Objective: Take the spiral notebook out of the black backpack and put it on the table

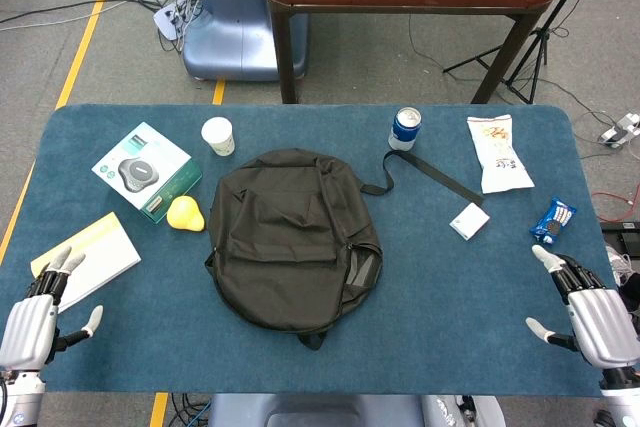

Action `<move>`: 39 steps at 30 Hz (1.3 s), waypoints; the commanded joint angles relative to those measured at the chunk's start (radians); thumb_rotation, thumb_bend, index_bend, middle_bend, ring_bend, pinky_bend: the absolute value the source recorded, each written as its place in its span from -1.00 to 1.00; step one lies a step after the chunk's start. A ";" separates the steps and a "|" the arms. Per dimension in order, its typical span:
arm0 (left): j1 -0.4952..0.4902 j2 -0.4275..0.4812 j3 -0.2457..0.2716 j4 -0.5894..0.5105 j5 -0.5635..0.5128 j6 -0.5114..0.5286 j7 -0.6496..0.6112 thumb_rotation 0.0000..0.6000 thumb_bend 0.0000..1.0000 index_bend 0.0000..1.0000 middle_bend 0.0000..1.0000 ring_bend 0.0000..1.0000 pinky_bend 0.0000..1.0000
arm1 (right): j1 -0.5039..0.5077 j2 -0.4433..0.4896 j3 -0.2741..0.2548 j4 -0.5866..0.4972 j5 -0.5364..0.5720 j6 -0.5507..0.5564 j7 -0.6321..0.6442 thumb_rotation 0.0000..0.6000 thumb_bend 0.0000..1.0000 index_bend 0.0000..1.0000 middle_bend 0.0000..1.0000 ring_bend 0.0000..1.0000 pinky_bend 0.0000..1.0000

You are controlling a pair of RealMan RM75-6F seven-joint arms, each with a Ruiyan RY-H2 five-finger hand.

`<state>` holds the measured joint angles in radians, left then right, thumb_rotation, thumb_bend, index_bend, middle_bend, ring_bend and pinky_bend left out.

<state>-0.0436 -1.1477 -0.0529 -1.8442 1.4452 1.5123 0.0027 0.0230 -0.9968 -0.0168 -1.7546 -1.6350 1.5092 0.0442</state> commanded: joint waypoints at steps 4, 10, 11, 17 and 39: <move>-0.007 0.003 -0.001 0.006 -0.001 -0.012 -0.001 1.00 -0.41 -0.74 -0.96 -0.88 -0.77 | -0.001 0.004 0.006 -0.002 -0.002 0.014 0.004 1.00 -0.76 -0.81 -0.63 -0.74 -0.44; -0.036 0.014 0.001 0.025 0.018 -0.056 -0.011 1.00 -0.41 -0.72 -0.96 -0.88 -0.78 | -0.002 0.039 0.041 -0.017 0.022 0.051 0.021 1.00 -0.76 -0.81 -0.63 -0.74 -0.44; -0.048 0.019 0.004 0.035 0.029 -0.077 -0.020 1.00 -0.41 -0.71 -0.96 -0.88 -0.78 | -0.001 0.049 0.048 -0.022 0.029 0.055 0.020 1.00 -0.76 -0.81 -0.63 -0.74 -0.44; -0.143 0.024 0.018 0.104 0.104 -0.209 -0.108 1.00 -0.41 -0.70 -0.96 -0.88 -0.81 | 0.002 0.085 0.070 -0.055 0.050 0.064 0.001 1.00 -0.76 -0.81 -0.63 -0.74 -0.44; -0.438 -0.229 0.049 0.489 0.346 -0.368 -0.207 1.00 -0.41 -0.72 -0.96 -0.92 -0.85 | -0.018 0.104 0.065 -0.083 0.062 0.074 -0.012 1.00 -0.76 -0.81 -0.63 -0.74 -0.44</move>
<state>-0.4651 -1.3589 -0.0084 -1.3729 1.7798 1.1494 -0.1970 0.0049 -0.8928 0.0478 -1.8374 -1.5731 1.5830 0.0318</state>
